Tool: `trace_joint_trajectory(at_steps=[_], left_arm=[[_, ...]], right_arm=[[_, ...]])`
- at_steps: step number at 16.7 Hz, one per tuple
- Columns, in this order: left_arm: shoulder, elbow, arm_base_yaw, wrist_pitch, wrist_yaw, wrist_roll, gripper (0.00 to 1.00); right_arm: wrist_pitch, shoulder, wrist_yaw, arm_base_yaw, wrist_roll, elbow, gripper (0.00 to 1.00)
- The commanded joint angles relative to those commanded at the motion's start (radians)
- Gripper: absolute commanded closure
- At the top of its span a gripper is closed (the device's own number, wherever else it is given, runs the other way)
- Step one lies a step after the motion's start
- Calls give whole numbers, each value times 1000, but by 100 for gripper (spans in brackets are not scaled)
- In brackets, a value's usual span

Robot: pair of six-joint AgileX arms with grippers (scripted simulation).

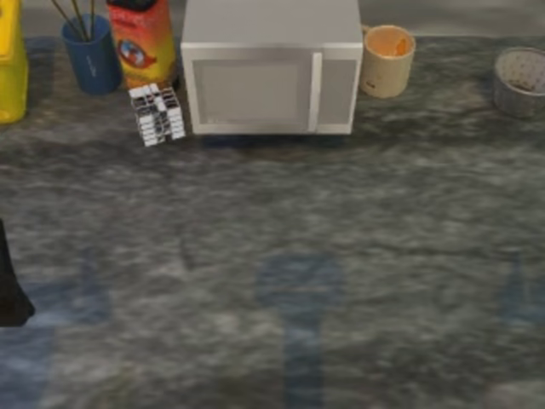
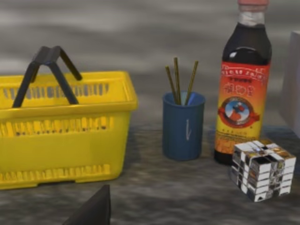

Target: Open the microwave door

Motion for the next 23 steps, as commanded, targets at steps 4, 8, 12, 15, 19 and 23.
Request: trace_joint_trajectory(at_steps=[4,8,12,15,19,23], left_arm=[[31,30,-15,-15,-9,-12,0],[220,214,-95,-97,-59,-77,0],[568,527,-221,-221,-137,-184,0],[895,813,-330,-323,-203,-280,0],[1351,1206,-479,-455,-290,-412,0],[1751,1546,-612,-577,-368,-527,0]], right_arm=[[0,0,0,0,0,0,0],[0,0,0,0,0,0,0],[0,0,0,0,0,0,0],[0,0,0,0,0,0,0],[0,0,0,0,0,0,0],[0,0,0,0,0,0,0]])
